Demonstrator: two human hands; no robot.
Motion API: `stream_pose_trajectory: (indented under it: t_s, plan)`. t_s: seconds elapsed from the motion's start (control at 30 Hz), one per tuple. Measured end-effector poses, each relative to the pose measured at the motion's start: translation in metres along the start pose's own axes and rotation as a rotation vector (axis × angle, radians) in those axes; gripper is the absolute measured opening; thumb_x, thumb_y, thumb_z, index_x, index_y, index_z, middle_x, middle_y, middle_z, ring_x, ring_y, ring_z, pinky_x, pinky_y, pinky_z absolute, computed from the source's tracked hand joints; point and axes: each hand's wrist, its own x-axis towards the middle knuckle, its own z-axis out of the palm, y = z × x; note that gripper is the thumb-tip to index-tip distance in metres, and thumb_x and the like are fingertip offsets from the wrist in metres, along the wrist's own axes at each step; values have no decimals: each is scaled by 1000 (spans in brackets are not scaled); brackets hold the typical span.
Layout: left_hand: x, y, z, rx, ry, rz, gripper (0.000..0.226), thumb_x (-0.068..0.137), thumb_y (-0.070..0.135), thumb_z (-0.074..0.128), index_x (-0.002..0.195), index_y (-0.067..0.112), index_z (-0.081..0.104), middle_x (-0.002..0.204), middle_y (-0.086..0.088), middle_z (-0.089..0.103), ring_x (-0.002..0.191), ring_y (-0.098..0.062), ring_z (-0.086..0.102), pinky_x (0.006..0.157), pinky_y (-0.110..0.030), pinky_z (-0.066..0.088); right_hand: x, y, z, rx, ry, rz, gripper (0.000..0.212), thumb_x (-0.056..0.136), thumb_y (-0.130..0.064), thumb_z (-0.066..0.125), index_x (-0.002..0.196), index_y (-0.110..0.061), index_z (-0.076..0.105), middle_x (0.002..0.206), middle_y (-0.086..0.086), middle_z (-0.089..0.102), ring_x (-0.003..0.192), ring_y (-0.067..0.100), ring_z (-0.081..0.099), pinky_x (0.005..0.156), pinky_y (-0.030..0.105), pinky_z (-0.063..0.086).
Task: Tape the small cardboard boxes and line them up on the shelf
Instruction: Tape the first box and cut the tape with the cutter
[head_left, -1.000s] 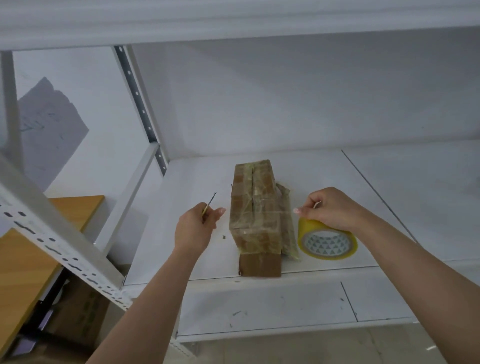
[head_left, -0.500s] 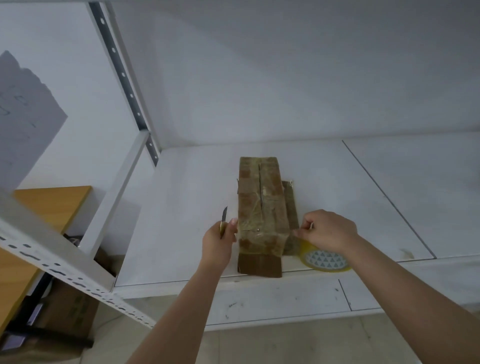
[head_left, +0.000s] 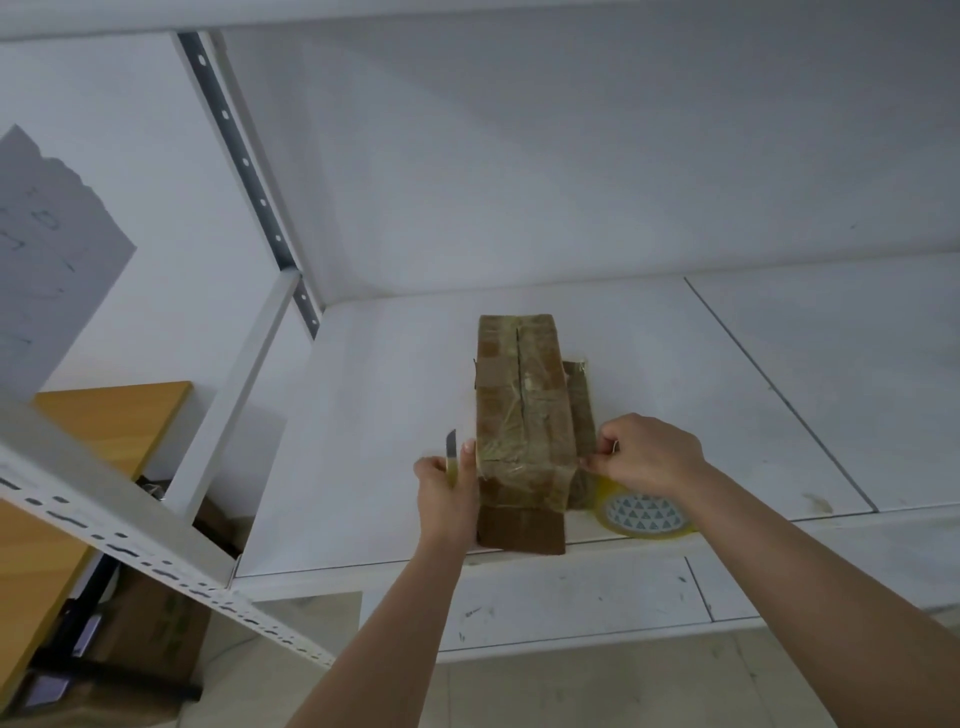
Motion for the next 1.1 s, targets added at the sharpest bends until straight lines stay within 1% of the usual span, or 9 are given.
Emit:
stream_pose_trajectory:
  t_s: [0.17, 0.3, 0.37, 0.5, 0.63, 0.73, 0.8, 0.93, 1.1]
  plan:
    - [12, 17, -26, 145, -16, 99, 37, 95, 40, 57, 106, 10, 40, 93, -7, 57, 78, -19, 57, 60, -26, 44, -2, 0, -2, 18, -1, -19, 34, 84, -62, 59, 73, -30, 58, 77, -14, 61, 73, 6, 56, 60, 27, 38]
    - [15, 76, -45, 19, 8, 438, 31, 102, 41, 38, 105, 11, 45, 80, 2, 51, 65, -11, 49, 60, -28, 44, -2, 3, -2, 38, -14, -40, 36, 83, -64, 59, 71, -30, 57, 77, -14, 60, 72, 4, 55, 58, 26, 37]
    - [10, 106, -30, 78, -248, 539, 34, 104, 40, 34, 97, 13, 55, 70, 8, 52, 57, -5, 49, 56, -25, 42, 0, 5, -1, 52, -28, -48, 37, 83, -65, 58, 74, -29, 59, 78, -12, 61, 73, 6, 56, 60, 26, 39]
    - [1, 123, 8, 372, -830, 406, 49, 103, 45, 35, 77, 13, 60, 56, 8, 55, 45, -7, 48, 47, -18, 41, 2, 13, 0, 111, -36, -43, 39, 81, -67, 58, 80, -28, 64, 81, -11, 63, 76, 7, 59, 66, 28, 45]
    - [12, 105, 20, 400, -814, 314, 52, 100, 51, 40, 70, 12, 57, 57, 2, 53, 43, -9, 45, 44, -18, 40, -7, 35, -12, 398, -118, -43, 37, 78, -65, 66, 82, -29, 72, 87, -11, 68, 83, 6, 63, 76, 30, 51]
    - [17, 97, 22, 353, -835, 346, 49, 99, 51, 41, 71, 14, 57, 54, 7, 52, 42, -7, 44, 43, -17, 39, -18, 54, -24, 637, -270, -68, 20, 84, -50, 69, 94, -34, 75, 102, -6, 70, 92, 12, 66, 83, 32, 55]
    - [18, 97, 20, 353, -862, 371, 50, 97, 57, 42, 73, 15, 55, 55, 7, 52, 43, -7, 45, 44, -16, 40, -19, 59, -26, 583, -264, -91, 20, 86, -47, 68, 102, -36, 72, 112, -8, 66, 98, 12, 65, 87, 31, 54]
    - [14, 101, 15, 395, -912, 346, 54, 89, 66, 40, 74, 16, 51, 60, 5, 50, 49, -8, 46, 50, -16, 43, -13, 53, -26, 173, -153, -4, 33, 78, -69, 63, 99, -42, 64, 118, -12, 56, 108, 14, 58, 96, 37, 45]
    - [4, 119, 16, 774, -995, 459, 46, 102, 48, 37, 67, 21, 48, 62, 11, 51, 57, -6, 52, 68, -19, 46, -18, 60, -28, 317, -195, -76, 24, 86, -59, 61, 91, -39, 74, 102, -11, 71, 96, 13, 65, 94, 41, 50]
